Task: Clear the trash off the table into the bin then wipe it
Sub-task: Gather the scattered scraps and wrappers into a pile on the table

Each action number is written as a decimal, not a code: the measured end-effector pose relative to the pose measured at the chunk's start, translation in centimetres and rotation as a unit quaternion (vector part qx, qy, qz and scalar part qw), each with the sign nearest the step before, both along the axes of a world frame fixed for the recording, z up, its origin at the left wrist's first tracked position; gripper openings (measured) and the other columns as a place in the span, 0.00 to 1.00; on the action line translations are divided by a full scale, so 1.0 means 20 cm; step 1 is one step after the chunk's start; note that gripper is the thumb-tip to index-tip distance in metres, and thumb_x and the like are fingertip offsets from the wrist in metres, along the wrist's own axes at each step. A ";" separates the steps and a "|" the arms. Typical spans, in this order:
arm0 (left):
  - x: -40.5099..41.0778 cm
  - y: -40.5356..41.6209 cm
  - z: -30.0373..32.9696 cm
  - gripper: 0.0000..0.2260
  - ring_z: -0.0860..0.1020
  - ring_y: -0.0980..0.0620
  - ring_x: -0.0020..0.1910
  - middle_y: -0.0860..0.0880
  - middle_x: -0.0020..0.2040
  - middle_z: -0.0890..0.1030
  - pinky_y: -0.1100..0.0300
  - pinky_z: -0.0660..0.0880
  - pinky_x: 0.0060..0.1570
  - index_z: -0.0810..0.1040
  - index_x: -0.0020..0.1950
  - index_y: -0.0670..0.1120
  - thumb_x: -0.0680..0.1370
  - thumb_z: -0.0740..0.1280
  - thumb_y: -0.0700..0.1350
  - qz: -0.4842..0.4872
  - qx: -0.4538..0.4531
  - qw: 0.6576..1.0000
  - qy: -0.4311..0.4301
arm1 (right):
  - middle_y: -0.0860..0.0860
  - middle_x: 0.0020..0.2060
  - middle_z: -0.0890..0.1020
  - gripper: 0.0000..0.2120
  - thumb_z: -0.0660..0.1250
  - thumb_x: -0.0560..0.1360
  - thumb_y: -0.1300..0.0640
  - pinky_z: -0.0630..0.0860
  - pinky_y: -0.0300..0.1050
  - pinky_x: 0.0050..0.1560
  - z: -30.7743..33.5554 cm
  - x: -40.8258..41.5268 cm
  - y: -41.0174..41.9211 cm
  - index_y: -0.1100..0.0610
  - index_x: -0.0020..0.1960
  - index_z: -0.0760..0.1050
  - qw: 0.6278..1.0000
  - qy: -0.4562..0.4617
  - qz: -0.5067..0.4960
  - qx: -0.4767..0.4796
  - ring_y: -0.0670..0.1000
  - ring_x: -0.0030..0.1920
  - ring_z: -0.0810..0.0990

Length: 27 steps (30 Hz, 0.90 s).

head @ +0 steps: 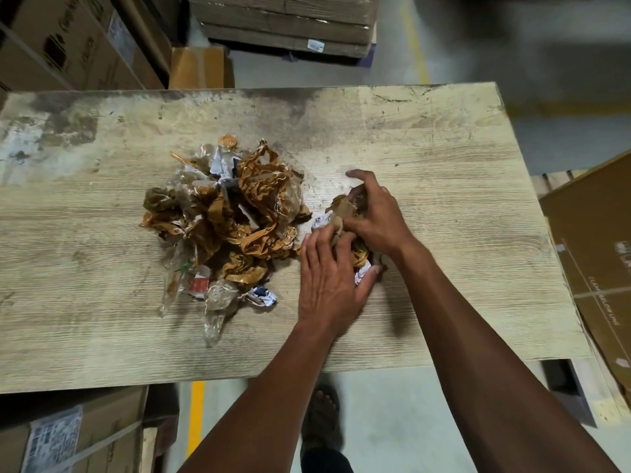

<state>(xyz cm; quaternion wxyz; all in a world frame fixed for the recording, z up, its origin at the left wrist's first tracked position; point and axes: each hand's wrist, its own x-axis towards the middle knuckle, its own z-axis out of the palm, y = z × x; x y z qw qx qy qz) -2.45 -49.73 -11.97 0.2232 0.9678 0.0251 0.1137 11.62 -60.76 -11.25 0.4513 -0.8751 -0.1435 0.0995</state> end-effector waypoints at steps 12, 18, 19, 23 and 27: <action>0.03 0.01 -0.02 0.41 0.49 0.41 0.88 0.41 0.88 0.54 0.38 0.53 0.84 0.58 0.86 0.45 0.81 0.62 0.69 -0.013 0.042 0.997 0.063 | 0.51 0.79 0.69 0.21 0.60 0.82 0.45 0.59 0.70 0.81 -0.07 -0.26 -0.13 0.44 0.72 0.79 0.981 -0.090 -0.080 -0.153 0.57 0.81 0.65; 0.02 0.03 -0.01 0.36 0.58 0.40 0.85 0.41 0.86 0.59 0.40 0.60 0.82 0.62 0.84 0.44 0.81 0.62 0.62 -0.026 -0.024 0.998 0.048 | 0.53 0.67 0.80 0.24 0.53 0.84 0.58 0.75 0.51 0.71 -0.02 -0.38 -0.09 0.58 0.73 0.78 0.989 -0.077 -0.128 -0.011 0.51 0.68 0.78; 0.02 0.03 0.00 0.36 0.57 0.41 0.85 0.42 0.87 0.57 0.41 0.59 0.83 0.61 0.85 0.44 0.82 0.60 0.62 -0.024 -0.032 0.998 0.050 | 0.54 0.68 0.80 0.24 0.52 0.84 0.60 0.74 0.49 0.72 -0.02 -0.41 -0.08 0.58 0.74 0.78 0.988 -0.071 -0.135 0.019 0.51 0.68 0.78; 0.04 0.02 0.00 0.34 0.56 0.43 0.86 0.44 0.87 0.60 0.43 0.57 0.84 0.61 0.86 0.44 0.86 0.50 0.65 -0.008 -0.062 0.996 0.056 | 0.55 0.71 0.80 0.25 0.50 0.85 0.60 0.71 0.41 0.72 -0.02 -0.52 -0.02 0.61 0.76 0.76 0.979 -0.082 -0.178 0.060 0.47 0.70 0.76; 0.07 0.01 -0.01 0.32 0.56 0.44 0.86 0.42 0.81 0.69 0.43 0.59 0.83 0.69 0.81 0.42 0.86 0.52 0.63 0.003 -0.085 0.995 0.044 | 0.55 0.66 0.82 0.24 0.52 0.84 0.57 0.68 0.28 0.65 -0.05 -0.52 0.04 0.61 0.72 0.80 0.966 -0.103 -0.232 0.055 0.41 0.64 0.76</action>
